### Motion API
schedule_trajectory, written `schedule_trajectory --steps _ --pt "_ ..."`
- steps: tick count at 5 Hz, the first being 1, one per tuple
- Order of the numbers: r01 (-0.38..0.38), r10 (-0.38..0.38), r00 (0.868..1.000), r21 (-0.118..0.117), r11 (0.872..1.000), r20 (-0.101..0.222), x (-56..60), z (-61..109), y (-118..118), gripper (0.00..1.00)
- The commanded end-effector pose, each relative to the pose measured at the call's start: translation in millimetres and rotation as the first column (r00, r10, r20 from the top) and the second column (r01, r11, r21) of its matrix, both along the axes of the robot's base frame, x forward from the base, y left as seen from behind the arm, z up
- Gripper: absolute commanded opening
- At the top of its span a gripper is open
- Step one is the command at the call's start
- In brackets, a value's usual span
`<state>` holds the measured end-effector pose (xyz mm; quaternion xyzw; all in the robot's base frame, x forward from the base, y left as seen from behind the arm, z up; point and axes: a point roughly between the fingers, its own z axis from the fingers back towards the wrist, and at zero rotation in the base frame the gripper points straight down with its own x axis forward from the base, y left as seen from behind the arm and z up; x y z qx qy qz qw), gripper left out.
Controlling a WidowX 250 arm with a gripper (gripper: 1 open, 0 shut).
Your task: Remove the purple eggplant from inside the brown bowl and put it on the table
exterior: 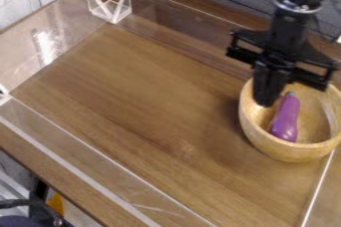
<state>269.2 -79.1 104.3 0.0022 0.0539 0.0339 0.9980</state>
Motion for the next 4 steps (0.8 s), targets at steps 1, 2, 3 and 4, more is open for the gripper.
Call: schedule_trajectory --steps 1,2,3,4 --pt "-0.012 0.012 0.999 -0.003 1.000 0.048 6.0 8.8 8.2 1.00" --pt "-0.018 0.018 0.999 0.000 1.000 0.031 8.9 1.5 7.3 1.00" --pt "-0.016 0.016 0.999 -0.003 1.000 0.035 17.4 -4.0 -1.7 1.00" --pt "-0.012 0.012 0.999 -0.006 1.000 0.030 22.5 -9.5 -5.4 1.00"
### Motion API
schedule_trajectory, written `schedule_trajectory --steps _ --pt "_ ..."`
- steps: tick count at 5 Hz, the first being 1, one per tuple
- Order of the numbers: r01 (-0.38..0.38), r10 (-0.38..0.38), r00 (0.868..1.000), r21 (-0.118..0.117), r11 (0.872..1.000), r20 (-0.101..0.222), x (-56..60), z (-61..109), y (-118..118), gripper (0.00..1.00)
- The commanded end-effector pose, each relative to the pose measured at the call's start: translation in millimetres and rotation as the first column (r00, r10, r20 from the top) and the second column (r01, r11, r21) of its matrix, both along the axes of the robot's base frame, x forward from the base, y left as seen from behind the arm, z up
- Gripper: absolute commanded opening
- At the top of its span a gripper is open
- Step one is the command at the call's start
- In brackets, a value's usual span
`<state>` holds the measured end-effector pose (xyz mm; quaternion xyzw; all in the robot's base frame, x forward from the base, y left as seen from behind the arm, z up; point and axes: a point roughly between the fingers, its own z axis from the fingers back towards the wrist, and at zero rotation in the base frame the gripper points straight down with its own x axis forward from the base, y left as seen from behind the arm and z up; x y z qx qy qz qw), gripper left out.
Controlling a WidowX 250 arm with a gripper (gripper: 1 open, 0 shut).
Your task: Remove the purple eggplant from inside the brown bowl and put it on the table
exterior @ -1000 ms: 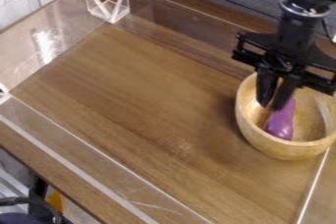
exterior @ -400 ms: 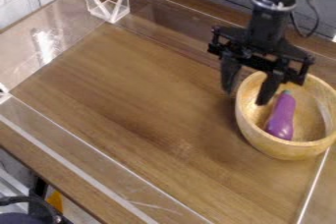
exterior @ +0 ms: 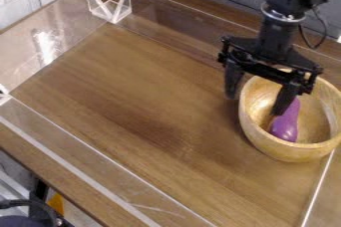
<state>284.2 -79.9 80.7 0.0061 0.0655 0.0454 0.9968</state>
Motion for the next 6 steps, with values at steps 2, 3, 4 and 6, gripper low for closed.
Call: schedule_trajectory --steps 2,3,4,6 --pt "0.017 -0.016 0.999 -0.010 1.000 0.034 13.8 3.0 -8.7 1.00" --pt "0.024 -0.024 0.999 -0.013 1.000 0.041 22.9 -1.9 -12.9 1.00" --pt "0.029 -0.028 0.999 -0.015 0.999 0.039 27.2 -6.7 -14.9 1.00" --pt "0.026 -0.025 0.999 -0.014 1.000 0.032 34.2 -16.8 -15.6 1.00"
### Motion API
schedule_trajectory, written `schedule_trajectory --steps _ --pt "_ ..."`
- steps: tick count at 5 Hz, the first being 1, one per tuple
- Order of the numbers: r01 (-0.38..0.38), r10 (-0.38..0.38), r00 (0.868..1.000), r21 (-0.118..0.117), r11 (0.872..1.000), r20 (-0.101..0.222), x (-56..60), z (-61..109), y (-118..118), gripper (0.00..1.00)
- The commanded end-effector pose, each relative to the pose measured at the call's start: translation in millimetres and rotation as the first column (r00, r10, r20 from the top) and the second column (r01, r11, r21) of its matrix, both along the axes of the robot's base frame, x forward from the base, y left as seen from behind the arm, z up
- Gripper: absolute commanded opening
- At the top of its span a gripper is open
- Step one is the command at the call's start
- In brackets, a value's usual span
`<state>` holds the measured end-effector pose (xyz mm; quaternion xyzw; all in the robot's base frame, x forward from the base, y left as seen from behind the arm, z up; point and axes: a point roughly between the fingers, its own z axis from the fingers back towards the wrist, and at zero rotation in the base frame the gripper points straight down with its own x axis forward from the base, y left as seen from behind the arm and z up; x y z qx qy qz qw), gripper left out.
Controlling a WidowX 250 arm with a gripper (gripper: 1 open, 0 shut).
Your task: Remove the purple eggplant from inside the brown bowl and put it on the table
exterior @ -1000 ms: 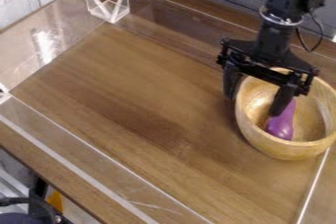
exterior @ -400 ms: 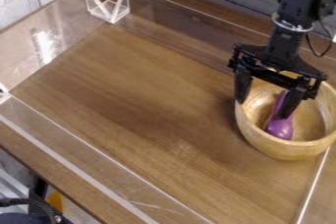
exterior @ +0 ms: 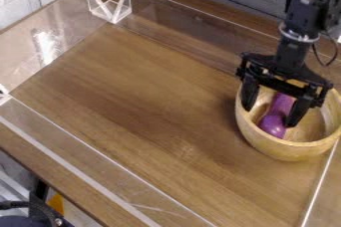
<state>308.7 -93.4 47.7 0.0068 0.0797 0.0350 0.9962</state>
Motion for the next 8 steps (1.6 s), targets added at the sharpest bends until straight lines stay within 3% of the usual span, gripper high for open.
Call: schedule_trajectory --steps 1,3,4,5,7,8 --pt "0.001 0.000 0.998 -0.011 1.000 0.057 12.2 10.1 -2.1 1.00" --pt "-0.009 0.009 0.999 -0.008 1.000 0.045 15.6 -2.4 -1.2 1.00" --pt "-0.013 0.013 0.999 -0.006 1.000 0.041 16.0 -5.8 -0.4 0.00" --pt "-0.007 0.007 0.999 -0.006 1.000 0.038 14.2 -3.6 0.5 0.00" --pt "0.006 -0.003 0.998 -0.044 0.999 0.064 9.6 17.5 0.9 0.00" --pt "0.011 -0.004 0.995 -0.073 0.997 0.103 6.3 40.1 3.0 0.00"
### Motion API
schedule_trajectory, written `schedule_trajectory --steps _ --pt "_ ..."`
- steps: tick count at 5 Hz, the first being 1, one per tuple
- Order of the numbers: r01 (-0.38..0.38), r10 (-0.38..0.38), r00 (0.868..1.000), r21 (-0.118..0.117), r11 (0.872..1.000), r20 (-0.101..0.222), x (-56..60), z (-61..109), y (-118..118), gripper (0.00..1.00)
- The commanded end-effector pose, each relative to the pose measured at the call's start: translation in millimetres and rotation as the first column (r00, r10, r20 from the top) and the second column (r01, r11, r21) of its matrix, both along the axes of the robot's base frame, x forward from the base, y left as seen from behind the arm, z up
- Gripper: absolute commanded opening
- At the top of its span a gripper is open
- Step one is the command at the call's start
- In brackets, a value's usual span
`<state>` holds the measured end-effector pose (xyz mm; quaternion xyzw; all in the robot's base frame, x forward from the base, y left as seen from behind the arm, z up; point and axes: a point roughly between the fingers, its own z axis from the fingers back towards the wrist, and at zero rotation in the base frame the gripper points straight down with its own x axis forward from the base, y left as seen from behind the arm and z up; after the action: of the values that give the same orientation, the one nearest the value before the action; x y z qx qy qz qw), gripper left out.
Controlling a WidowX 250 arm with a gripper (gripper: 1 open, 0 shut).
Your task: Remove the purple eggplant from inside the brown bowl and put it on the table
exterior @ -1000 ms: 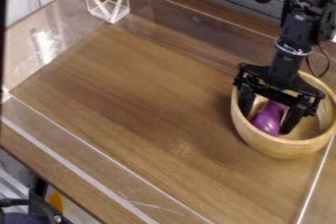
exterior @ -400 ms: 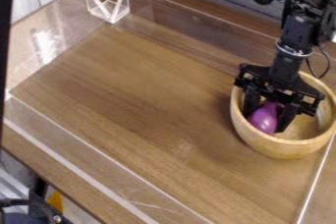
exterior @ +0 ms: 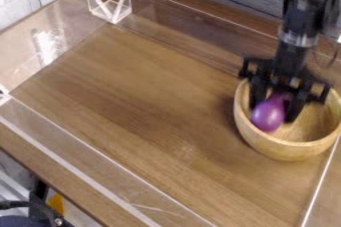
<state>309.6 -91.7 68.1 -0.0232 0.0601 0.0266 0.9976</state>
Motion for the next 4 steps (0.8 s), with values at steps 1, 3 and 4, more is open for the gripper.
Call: schedule_trajectory --steps 1,3,4 --pt "-0.017 0.021 0.991 -0.027 0.999 0.135 -4.5 58.5 12.0 0.00" --pt "-0.104 0.106 0.983 -0.022 0.994 0.148 -30.0 64.4 77.5 0.00" --pt "-0.143 0.143 0.980 -0.015 0.990 0.135 -44.8 54.3 92.5 0.00"
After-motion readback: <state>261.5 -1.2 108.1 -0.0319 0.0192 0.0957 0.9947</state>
